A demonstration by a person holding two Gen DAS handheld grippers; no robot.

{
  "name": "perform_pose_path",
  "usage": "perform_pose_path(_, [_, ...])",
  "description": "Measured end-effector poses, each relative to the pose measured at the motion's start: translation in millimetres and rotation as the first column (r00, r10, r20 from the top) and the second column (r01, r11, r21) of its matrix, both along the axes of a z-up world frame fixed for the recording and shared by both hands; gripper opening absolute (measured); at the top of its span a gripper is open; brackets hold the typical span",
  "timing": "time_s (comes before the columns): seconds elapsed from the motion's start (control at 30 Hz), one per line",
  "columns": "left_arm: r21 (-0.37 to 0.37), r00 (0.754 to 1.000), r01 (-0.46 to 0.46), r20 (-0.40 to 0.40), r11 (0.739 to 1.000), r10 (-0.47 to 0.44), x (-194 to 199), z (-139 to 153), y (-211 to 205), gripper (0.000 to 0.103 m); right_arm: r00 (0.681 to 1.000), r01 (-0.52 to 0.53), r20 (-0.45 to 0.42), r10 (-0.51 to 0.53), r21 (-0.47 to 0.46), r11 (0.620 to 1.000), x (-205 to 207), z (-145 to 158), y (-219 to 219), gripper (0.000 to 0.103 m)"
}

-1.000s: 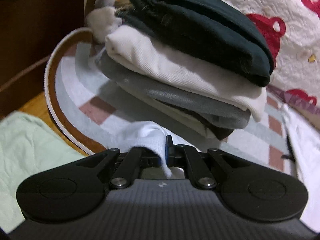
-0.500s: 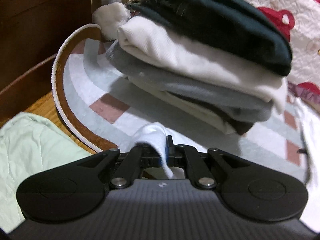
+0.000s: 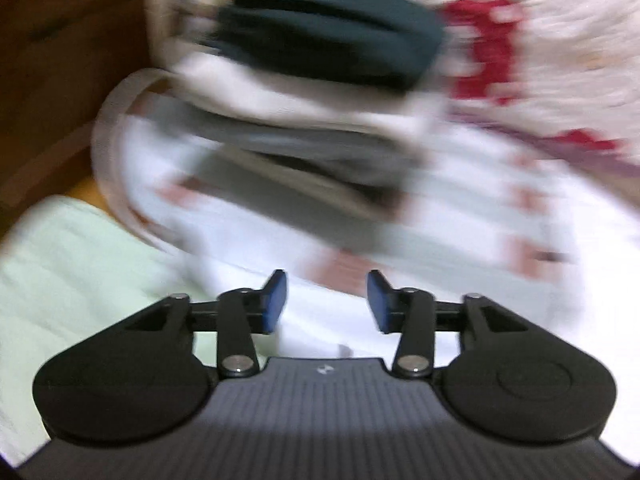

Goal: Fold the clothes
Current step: 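Open both grippers and move them over the shirt body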

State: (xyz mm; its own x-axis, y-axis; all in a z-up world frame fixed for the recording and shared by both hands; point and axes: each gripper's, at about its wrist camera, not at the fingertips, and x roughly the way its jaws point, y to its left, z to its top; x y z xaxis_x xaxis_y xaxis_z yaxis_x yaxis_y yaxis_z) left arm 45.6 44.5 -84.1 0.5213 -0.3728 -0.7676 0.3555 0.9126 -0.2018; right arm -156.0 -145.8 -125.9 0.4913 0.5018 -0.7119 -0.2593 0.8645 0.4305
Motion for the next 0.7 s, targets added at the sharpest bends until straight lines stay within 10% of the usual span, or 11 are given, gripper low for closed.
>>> perform_pose_path(0.27, [-0.218, 0.976, 0.096, -0.17, 0.971, -0.135, -79, -4, -44, 0.051, 0.916, 0.394, 0.052, -0.397, 0.063, 0.917, -71, 0, -80, 0.051])
perform_pose_path(0.33, [-0.233, 0.961, 0.086, -0.238, 0.969, -0.142, -90, -14, -45, 0.054, 0.865, 0.492, 0.074, -0.495, 0.056, 0.869, -96, 1, -99, 0.051])
perform_pose_path(0.47, [-0.008, 0.962, 0.156, -0.228, 0.988, -0.154, -114, -23, -62, 0.058, 0.732, 0.67, 0.12, -0.671, 0.05, 0.74, -144, 2, -139, 0.052])
perform_pose_path(0.7, [-0.157, 0.925, 0.159, -0.32, 0.975, -0.202, -121, -40, -72, 0.068, 0.543, 0.84, 0.154, -0.826, -0.083, 0.536, -189, -1, -173, 0.052])
